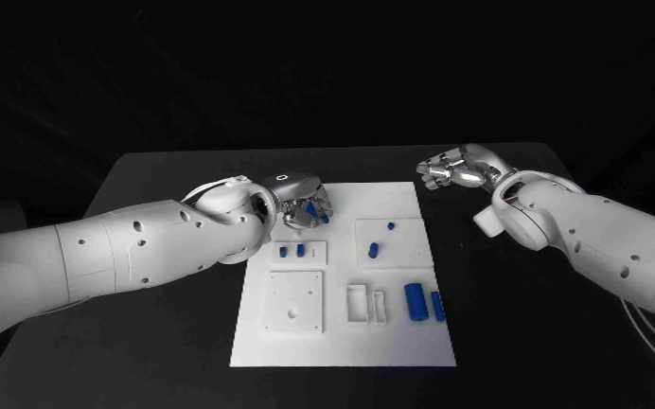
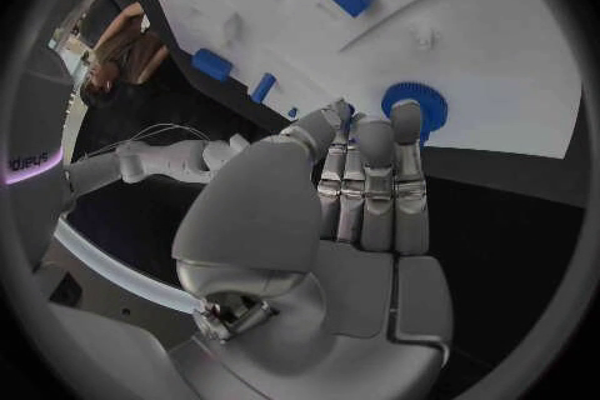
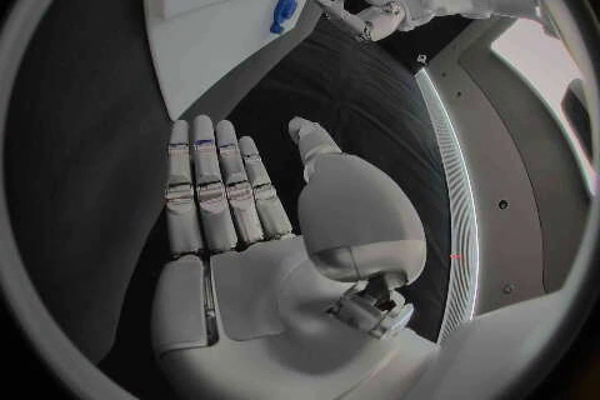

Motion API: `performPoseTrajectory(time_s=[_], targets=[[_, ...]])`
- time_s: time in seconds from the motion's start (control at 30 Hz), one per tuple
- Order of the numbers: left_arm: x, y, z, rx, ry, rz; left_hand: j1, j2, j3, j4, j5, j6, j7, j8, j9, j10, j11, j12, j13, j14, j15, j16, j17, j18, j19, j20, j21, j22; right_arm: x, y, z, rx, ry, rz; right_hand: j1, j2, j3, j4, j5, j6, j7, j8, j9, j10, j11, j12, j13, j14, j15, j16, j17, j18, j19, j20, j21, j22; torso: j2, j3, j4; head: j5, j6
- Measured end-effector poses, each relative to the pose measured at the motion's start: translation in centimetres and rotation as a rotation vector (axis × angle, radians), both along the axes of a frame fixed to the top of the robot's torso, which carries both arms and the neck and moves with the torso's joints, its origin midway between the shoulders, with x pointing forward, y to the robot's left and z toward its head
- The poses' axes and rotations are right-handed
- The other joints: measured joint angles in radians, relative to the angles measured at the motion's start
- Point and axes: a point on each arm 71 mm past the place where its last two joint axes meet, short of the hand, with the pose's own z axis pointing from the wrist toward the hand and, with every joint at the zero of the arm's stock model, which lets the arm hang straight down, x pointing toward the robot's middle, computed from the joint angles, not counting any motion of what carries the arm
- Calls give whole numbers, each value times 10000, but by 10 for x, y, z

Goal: Assemble the parts on the task board

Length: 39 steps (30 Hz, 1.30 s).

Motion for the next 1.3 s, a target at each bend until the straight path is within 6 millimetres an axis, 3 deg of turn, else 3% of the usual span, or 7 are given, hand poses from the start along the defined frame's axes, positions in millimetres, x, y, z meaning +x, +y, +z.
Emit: performPoseTrajectory(time_s=[0.27, 0.63, 0.8, 0.97, 1.3], targets=[[4, 20, 19, -343, 166, 439, 1, -1, -1, 0, 0, -1, -1, 0, 2, -2, 1, -1, -7, 0, 0, -50, 10, -16, -1, 1, -36, -1, 0, -1, 0, -6, 5, -16, 0, 0, 0, 0, 0, 0, 0, 0, 0, 0, 0, 0, 0, 0, 0, 0, 0, 0, 0, 0, 0, 0, 4, 4, 10, 53, -7], [4, 42, 24, -308, 347, 664, 111, -111, -43, -43, -113, -2, -2, 0, 27, -4, 2, -2, -10, 22, -22, -50, 23, -64, 35, -35, -36, -2, 0, -2, 0, -9, 5, -30, 0, 0, 0, 0, 0, 0, 0, 0, 0, 0, 0, 0, 0, 0, 0, 0, 0, 0, 0, 0, 0, 0, 5, -10, 14, 151, -36], [2, 48, 23, -215, 294, 639, 111, -111, -43, -43, -113, -2, -2, 0, 18, -5, 1, -2, -11, 36, -36, -128, 22, 14, 35, -34, -35, 6, 0, -2, 0, -5, 6, -22, 0, 0, 0, 0, 11, 0, 0, 0, 0, 0, 0, 0, 0, 0, 0, 0, 0, 0, 0, 0, 0, 0, 7, -10, 12, 193, -68], [-1, 54, 15, -64, 335, 605, 111, -111, -43, -43, -113, -2, -2, 0, 13, -5, 1, -2, -13, 36, -36, -155, 22, 24, 35, -33, -35, 5, 0, -1, 0, 1, 5, -16, 0, 0, 14, 14, 347, 0, 0, 0, 0, 0, 0, 0, 0, 0, 0, 0, 0, 0, 0, 0, 0, 0, 12, -10, -3, 232, -76], [-8, 60, -1, 100, 523, 512, 150, -149, -70, -70, -113, 16, 16, 0, 9, -7, 0, -2, -13, 72, 0, -193, 21, 32, 34, -32, -35, 3, 0, 1, -1, 22, -14, -3, 0, 0, 83, 2, 347, 75, -23, 0, 0, 0, 0, 0, 0, 0, 0, 0, 0, 0, 0, 0, 0, 0, 13, -4, -15, 226, -143]])
